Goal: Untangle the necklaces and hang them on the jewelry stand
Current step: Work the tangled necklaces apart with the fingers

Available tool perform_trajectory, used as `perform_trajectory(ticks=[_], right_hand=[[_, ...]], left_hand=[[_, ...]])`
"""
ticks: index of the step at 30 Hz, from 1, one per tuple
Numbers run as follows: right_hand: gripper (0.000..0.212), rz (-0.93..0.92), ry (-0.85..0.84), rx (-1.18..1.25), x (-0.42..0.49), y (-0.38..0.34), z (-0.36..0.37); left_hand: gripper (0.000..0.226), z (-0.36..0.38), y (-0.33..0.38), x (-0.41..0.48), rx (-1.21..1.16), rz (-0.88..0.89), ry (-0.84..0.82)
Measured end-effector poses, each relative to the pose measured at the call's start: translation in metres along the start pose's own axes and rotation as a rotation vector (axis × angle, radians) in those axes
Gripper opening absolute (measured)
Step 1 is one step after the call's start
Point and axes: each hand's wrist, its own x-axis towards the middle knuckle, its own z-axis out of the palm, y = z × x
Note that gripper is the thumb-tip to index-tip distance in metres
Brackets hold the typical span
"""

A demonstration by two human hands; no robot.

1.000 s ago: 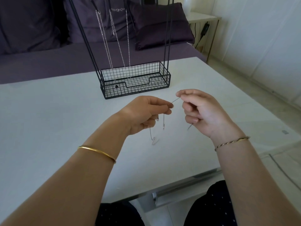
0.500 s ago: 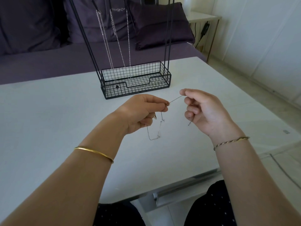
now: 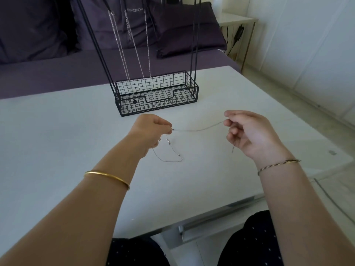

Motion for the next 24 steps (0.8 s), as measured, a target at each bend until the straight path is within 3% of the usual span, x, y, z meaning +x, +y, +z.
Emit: perform_trajectory(ticks=[3, 6, 10, 14, 18, 24], right_hand=[[0.023, 0.072, -0.053, 0.108, -0.001, 0.000, 0.001], [0.025, 0.148, -0.114, 0.253, -0.003, 0.001, 0.007], [0.025, 0.204, -0.197, 0.465, -0.005, 0.002, 0.015], [0.026, 0.214, -0.229, 0.593, -0.008, 0.000, 0.022], [0.026, 0.212, -0.281, 0.636, -0.011, -0.002, 0.028], [0.024, 0.160, -0.389, 0.521, -0.015, -0.004, 0.029]], left_hand=[[0.013, 0.003, 0.000, 0.002, 0.120, 0.032, 0.053], [0.023, 0.005, 0.007, 0.001, 0.078, 0.085, 0.056], [0.023, 0.010, 0.020, -0.012, -0.098, 0.093, -0.148], [0.019, 0.019, 0.020, -0.019, -0.102, 0.079, -0.360], [0.023, 0.025, 0.019, -0.022, -0.127, 0.052, -0.478], [0.014, 0.024, 0.025, -0.028, -0.220, -0.047, -0.511]])
